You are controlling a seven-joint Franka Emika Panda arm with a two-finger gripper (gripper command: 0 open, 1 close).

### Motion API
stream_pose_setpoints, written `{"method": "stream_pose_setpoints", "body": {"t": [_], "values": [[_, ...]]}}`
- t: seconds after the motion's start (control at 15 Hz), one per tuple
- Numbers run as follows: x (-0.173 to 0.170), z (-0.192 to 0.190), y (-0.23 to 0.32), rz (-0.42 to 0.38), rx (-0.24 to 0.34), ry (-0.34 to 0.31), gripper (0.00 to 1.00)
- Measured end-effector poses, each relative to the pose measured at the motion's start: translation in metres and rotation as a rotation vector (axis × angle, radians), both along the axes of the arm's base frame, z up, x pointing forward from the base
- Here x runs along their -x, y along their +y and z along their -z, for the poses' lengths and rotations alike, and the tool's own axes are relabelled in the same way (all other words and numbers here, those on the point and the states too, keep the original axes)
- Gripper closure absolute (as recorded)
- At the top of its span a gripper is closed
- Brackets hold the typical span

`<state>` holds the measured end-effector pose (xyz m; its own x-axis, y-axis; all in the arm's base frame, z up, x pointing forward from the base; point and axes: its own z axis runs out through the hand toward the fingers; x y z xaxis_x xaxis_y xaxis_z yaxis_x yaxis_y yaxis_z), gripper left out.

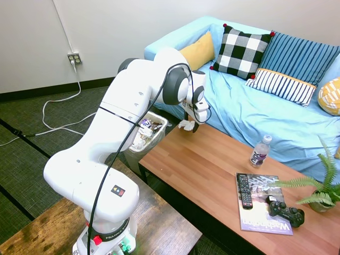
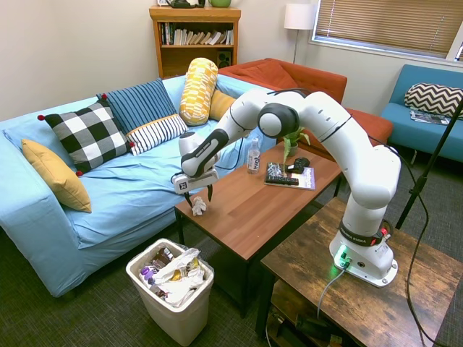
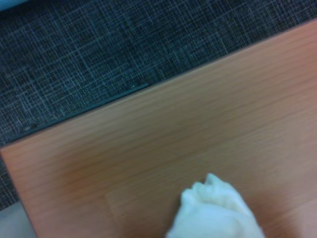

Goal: Throw the tissue in the trash bin

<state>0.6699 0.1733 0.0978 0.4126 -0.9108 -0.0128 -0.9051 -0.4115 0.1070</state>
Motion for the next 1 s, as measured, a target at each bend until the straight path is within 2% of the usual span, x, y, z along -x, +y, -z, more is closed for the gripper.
{"method": "stream_pose_setpoints", "body": {"t": [0.67, 1.0], "values": [[-0.0018, -0.0037, 0.0025, 0.015, -0.014, 0.001, 1.0], [0.0043, 0.0034, 0.0001, 0.021, -0.019, 0.021, 1.0]]}}
